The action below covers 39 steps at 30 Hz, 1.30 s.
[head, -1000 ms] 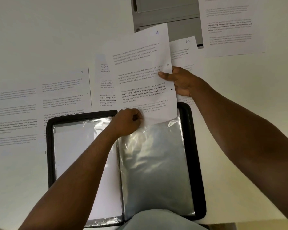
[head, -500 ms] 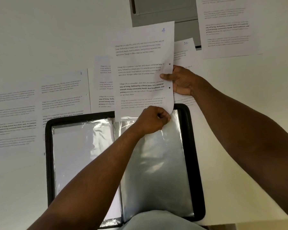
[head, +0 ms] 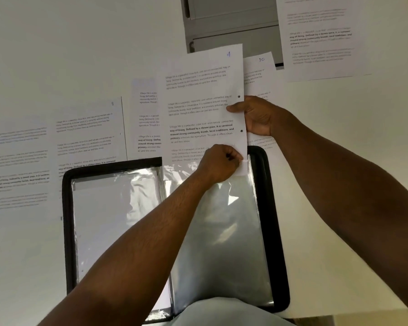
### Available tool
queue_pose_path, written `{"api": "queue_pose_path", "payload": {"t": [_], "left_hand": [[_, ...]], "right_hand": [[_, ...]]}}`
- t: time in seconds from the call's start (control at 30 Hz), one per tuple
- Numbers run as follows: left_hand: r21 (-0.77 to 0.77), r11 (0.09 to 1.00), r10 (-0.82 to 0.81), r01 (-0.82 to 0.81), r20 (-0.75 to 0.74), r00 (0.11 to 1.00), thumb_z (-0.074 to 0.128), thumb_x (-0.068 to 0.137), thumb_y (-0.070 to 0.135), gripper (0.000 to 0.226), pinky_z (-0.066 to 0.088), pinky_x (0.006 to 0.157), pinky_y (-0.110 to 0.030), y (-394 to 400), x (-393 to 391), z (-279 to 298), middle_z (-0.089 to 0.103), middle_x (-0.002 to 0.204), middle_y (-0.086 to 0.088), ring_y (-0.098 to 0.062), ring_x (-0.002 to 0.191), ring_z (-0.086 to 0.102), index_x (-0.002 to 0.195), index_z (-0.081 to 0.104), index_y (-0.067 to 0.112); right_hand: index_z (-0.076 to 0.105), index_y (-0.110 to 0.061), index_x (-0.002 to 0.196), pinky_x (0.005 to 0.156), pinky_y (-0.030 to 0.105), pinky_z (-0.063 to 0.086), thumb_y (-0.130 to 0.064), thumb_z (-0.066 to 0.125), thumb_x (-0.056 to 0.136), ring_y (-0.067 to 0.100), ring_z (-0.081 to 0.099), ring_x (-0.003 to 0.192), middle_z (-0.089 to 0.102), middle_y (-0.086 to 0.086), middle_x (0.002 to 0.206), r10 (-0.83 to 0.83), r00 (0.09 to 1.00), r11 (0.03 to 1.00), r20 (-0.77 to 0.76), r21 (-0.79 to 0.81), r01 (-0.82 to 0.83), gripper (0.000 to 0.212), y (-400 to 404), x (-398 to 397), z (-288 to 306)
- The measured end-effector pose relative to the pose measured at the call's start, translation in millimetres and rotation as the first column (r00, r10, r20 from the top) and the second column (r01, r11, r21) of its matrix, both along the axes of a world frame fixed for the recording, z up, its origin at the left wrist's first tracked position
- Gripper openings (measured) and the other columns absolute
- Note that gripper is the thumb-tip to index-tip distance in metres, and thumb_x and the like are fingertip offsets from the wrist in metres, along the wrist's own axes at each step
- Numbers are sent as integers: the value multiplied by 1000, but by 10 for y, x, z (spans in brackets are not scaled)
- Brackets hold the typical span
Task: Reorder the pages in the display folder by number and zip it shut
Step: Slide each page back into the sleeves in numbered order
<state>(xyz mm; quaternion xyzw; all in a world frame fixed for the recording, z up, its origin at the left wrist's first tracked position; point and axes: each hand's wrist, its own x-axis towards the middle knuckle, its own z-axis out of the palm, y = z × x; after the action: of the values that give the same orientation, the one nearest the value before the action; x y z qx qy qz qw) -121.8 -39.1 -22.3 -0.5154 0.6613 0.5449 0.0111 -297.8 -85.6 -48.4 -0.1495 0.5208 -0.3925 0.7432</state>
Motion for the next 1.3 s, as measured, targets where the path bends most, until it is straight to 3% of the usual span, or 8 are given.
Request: {"api": "queue_pose_path", "payload": {"t": [0.17,0.37,0.57,0.8,0.93,1.17,1.23,1.3], "left_hand": [[-48,999,-16,17,23,1000,63,89,14,12,57,81,-34,-19,64,-38,71,88,6,-9,75,62,87,73,20],[-110,957,-254,268,121,960,67,87,38,14,42,71,-21,-149,263,56,61,85,13,0,78,54,93,66,25],[-56,863,-448,502,373,813,59,87,18,22,51,89,-35,-385,746,148,65,106,1,-19,98,60,108,65,18],[-114,893,-362,436,394,845,63,91,17,15,50,88,-33,-566,1201,109,69,103,-2,-19,96,61,104,69,15],[-131,925,-295,356,343,892,64,91,17,13,50,88,-30,-552,1211,64,69,102,4,-15,95,62,103,69,18],[-146,932,-279,333,298,913,63,91,15,14,51,87,-32,-547,1255,61,70,99,3,-14,92,62,102,71,17],[-154,931,-275,330,295,915,63,91,15,13,49,83,-28,-543,1265,56,68,99,4,-13,91,60,102,70,17],[-171,929,-272,328,285,919,63,91,17,11,43,78,-24,-535,1269,57,67,97,4,-13,90,59,101,70,16]], "right_hand": [[57,-11,130,90,43,56,-11,67,86,23,66,110,67,9,123,201,963,979,-181,57,-193,46,27,-62,13],[58,-12,128,80,38,59,-10,67,87,22,67,106,68,6,120,286,918,958,-277,84,-273,42,-13,-83,39],[57,-12,129,85,41,58,-12,69,84,23,67,107,68,8,121,298,912,954,-282,91,-284,46,-44,-110,46],[60,-14,127,90,40,56,-21,76,68,21,68,106,70,6,117,457,842,890,-286,155,-430,61,-38,-52,85],[61,-14,125,89,39,56,-18,75,75,21,67,106,68,8,121,330,892,944,-309,140,-300,53,-56,-94,57],[64,-18,118,86,35,58,-26,82,55,19,69,104,72,3,113,585,767,811,-264,219,-543,66,-30,-87,201],[64,-19,118,88,33,57,-29,81,57,17,68,105,72,2,112,653,717,757,-245,238,-609,65,4,-42,230],[64,-18,120,89,34,56,-32,77,68,17,69,103,72,2,112,574,778,819,-256,183,-543,55,10,-3,214]]}}
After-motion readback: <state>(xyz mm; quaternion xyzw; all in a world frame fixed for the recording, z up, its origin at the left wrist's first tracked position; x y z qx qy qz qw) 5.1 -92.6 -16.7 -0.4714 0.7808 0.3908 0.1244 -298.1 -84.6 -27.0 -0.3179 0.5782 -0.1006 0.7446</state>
